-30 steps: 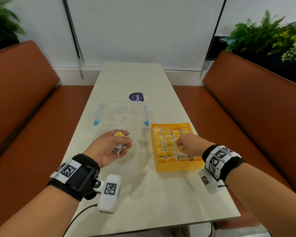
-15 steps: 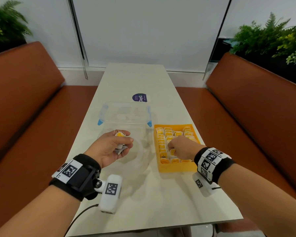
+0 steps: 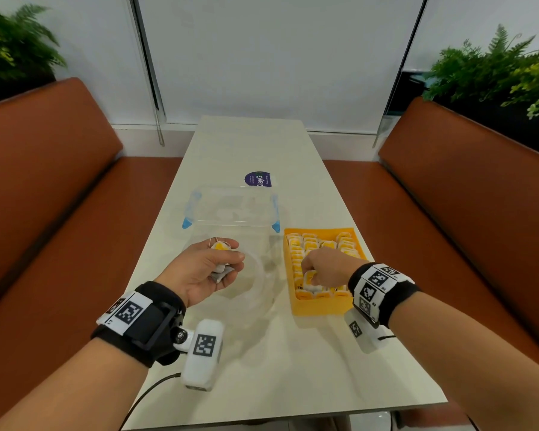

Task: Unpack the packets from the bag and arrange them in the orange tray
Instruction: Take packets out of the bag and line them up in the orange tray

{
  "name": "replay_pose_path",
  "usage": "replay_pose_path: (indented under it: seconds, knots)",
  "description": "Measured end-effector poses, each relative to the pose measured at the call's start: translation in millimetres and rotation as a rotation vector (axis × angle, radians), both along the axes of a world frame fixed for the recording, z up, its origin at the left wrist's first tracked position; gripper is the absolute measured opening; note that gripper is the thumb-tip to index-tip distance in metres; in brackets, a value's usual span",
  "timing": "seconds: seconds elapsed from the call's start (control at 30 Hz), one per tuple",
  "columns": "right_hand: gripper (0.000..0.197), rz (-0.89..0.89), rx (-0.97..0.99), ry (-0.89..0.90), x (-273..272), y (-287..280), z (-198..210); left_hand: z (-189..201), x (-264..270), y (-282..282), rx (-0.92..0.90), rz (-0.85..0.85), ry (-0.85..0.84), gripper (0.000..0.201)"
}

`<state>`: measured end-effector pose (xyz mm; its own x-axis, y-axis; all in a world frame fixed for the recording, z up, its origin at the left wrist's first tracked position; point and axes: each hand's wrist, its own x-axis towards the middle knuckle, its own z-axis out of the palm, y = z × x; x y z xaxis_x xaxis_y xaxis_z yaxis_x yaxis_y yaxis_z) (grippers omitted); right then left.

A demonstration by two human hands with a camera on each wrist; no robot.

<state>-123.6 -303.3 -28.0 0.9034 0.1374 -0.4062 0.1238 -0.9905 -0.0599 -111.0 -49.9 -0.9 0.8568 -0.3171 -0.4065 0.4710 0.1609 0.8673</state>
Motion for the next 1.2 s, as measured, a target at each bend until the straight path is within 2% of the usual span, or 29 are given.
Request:
replay_pose_path:
  seconds: [0.2,0.43,0.83,1.2]
  knots:
    - [0.035,0.020,-0.037,-0.001,2,10,-14,0,2,5,0.002,0.012,-0.002,0.022]
    - [0.035,0.003,-0.075,-0.018,8,2,-10,-1,2,8,0.002,0.006,0.004,0.022]
    - [0.033,0.024,-0.226,0.058,6,2,-25,-2,6,9,-0.003,0.015,0.008,0.022]
    - [0.031,-0.041,-0.265,-0.022,10,-2,-28,-2,11,9,0.001,0.018,0.009,0.022]
